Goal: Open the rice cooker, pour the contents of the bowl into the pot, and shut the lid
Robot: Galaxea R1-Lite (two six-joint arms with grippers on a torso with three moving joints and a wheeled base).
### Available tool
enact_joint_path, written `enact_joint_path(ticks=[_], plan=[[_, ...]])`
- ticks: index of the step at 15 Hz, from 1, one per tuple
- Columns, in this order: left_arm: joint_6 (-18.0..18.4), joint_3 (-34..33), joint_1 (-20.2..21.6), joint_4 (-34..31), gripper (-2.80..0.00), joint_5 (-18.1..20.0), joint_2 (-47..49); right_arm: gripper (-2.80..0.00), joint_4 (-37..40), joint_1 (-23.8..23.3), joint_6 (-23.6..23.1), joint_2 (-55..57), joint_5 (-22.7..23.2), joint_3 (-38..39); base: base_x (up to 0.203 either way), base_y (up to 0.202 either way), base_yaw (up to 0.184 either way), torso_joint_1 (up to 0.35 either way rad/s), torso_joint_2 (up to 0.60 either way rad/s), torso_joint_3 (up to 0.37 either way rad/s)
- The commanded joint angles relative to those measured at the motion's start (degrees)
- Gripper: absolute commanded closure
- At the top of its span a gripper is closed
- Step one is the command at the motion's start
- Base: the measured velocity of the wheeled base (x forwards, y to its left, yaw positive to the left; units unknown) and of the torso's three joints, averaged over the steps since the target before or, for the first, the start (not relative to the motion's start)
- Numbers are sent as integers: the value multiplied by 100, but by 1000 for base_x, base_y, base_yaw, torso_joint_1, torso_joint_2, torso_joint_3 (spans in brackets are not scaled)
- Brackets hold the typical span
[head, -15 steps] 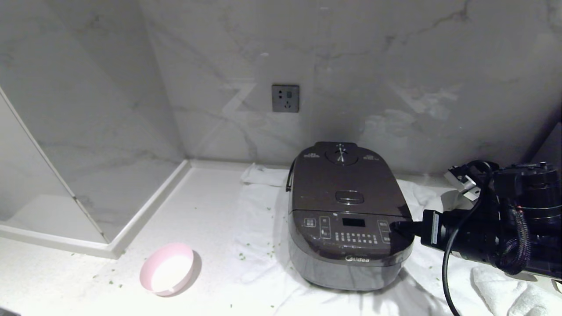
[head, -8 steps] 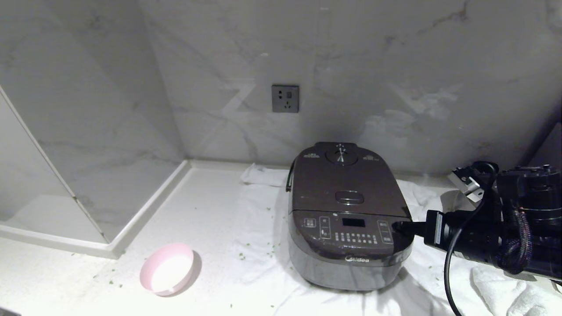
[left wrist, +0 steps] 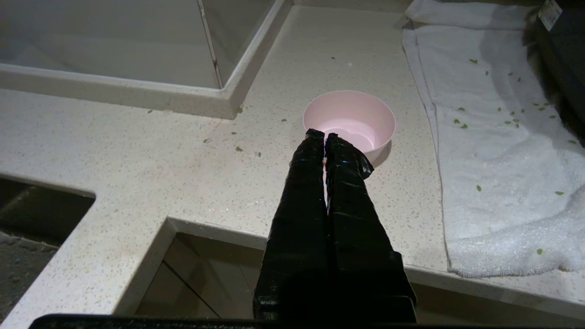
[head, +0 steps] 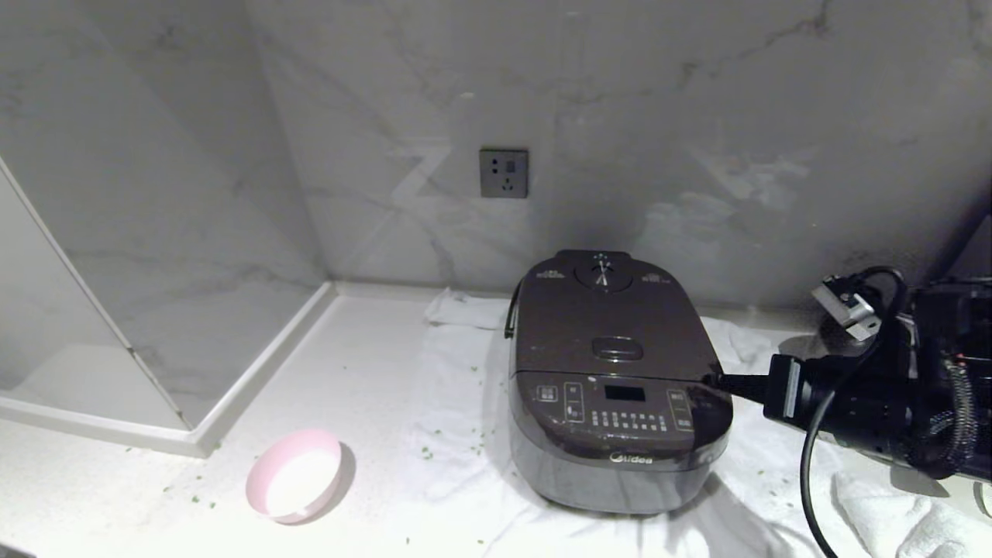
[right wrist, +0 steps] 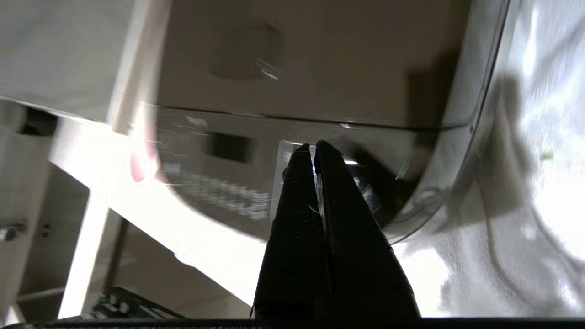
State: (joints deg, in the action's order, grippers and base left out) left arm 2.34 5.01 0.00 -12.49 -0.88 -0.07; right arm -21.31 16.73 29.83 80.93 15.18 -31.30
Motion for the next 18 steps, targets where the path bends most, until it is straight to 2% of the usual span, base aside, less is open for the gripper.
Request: enact_joint_path(ticks=[1,4,7,11,14,16,18], plan=[[6,0,0,-8,0,11,-1,0,671,9,-4,-1141,-29,-425,0,0,0,0,0,0],[3,0,0,-8,0,9,-1,0,1726,3,-240,-2299,-358,-968,0,0,0,0,0,0],[-6,0,-9,-8,0,17,-1,0,2331,5,-621,-3273,-1049,-1033,0,0,0,0,0,0],[-6,0,-9,-8,0,-9,-1,0,3189,-16,-891,-4594,-1977,-1027,0,0,0,0,0,0],[-23,0,-9,-8,0,-9,-1,0,3965,-55,-1522,-5536,-2794,-1024,0,0,0,0,0,0],[-23,0,-9,-8,0,-9,-1,0,4318,-477,-1950,-6017,-3101,-1025,0,0,0,0,0,0],[-80,0,-9,-8,0,-15,-1,0,4421,-1043,-2497,-6434,-3171,-979,0,0,0,0,0,0]])
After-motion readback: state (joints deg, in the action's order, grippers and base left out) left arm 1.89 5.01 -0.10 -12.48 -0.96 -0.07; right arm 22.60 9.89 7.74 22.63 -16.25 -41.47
